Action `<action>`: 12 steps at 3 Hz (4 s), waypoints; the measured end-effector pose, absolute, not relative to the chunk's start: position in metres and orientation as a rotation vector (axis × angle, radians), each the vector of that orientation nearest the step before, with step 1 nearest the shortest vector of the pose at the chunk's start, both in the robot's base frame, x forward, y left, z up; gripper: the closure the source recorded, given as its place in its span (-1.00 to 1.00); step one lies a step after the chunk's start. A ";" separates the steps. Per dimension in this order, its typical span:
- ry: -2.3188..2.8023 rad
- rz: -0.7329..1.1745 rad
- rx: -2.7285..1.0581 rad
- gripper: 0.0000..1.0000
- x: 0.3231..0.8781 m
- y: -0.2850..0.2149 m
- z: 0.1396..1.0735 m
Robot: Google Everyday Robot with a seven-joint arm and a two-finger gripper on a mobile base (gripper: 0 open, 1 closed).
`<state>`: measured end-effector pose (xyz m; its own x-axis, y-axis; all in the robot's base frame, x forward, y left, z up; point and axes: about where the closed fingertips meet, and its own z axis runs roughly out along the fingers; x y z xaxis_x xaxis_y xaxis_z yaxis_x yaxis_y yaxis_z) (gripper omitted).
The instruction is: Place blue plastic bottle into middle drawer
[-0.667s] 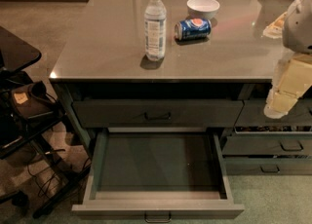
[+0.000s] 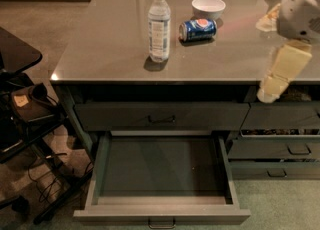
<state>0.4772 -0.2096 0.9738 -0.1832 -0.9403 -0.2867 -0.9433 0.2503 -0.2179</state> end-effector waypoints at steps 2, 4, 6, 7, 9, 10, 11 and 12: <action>2.044 0.257 -1.597 -1.00 0.548 -0.215 0.961; 1.960 0.414 -1.422 -1.00 0.566 -0.238 0.941; 1.857 0.499 -1.414 -1.00 0.570 -0.212 0.942; 1.707 0.566 -1.417 -1.00 0.586 -0.148 0.969; 1.637 0.576 -1.405 -1.00 0.612 -0.092 0.988; 1.637 0.601 -1.371 -1.00 0.619 -0.091 0.978; 1.599 0.669 -1.275 -1.00 0.657 -0.069 0.971; 1.568 0.716 -1.157 -1.00 0.708 -0.044 0.973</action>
Offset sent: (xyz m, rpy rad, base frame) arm 0.1056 -0.0189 -0.0203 0.4074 -0.0253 -0.0003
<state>0.7081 -0.0442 0.9728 -0.0229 -0.3224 -0.9463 -0.9264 0.3627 -0.1012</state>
